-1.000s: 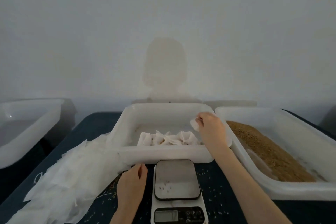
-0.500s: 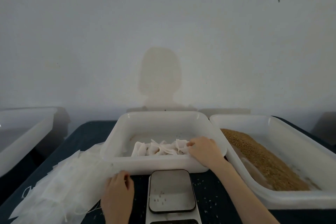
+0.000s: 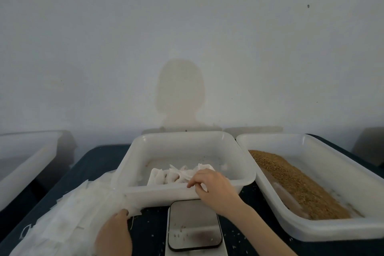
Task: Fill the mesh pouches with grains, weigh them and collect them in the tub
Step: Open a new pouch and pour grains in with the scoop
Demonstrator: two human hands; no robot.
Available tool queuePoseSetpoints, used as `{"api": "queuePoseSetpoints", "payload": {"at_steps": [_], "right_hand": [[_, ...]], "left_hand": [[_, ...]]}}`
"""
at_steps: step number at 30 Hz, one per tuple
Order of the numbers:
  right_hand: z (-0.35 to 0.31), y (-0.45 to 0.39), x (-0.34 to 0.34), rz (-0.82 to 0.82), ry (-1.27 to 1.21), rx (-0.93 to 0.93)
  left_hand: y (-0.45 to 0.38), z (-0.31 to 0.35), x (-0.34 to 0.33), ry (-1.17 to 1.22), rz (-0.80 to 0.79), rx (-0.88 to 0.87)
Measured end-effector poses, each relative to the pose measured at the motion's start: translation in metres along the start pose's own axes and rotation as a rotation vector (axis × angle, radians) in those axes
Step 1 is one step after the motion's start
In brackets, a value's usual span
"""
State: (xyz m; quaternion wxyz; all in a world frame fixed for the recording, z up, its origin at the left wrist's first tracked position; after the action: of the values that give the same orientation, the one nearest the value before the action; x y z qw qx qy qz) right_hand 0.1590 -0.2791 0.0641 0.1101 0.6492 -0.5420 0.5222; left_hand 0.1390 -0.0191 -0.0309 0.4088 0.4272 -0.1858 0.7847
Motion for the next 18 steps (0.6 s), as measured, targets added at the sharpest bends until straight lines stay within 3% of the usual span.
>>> {"api": "queuePoseSetpoints", "payload": {"at_steps": [2,4,8,10,13,18], "right_hand": [[-0.001,0.002,-0.003,-0.01,-0.052,-0.012],[-0.004,0.003,-0.007,-0.038,-0.114,-0.021],[-0.018,0.005,-0.019,-0.1,-0.256,-0.033],[-0.03,0.004,-0.024,-0.107,-0.36,-0.05],[-0.045,0.005,-0.028,-0.038,-0.416,-0.077],[-0.058,0.015,-0.028,0.1,-0.602,-0.147]], "left_hand": [[0.011,0.004,0.011,-0.017,0.054,-0.052],[0.028,0.008,0.025,-0.024,0.186,-0.253],[0.053,0.034,0.059,0.284,0.483,-0.512],[0.066,0.055,0.073,0.404,0.46,-0.595],[0.078,0.08,0.079,0.637,0.322,-0.55],[0.088,0.105,0.063,0.81,0.16,-0.491]]}}
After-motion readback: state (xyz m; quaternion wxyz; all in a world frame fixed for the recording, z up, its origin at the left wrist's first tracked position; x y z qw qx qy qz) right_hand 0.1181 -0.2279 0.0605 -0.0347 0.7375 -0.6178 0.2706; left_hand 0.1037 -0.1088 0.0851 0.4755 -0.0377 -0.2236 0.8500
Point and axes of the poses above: each hand's wrist, its own y-axis away from the middle knuckle, its own x-axis out of the back of the hand, z = x × y, the point moved 3 cm from there along -y, towards the middle knuckle, and after that the axes turned 2 degrees about z, right-handed, at the moved point
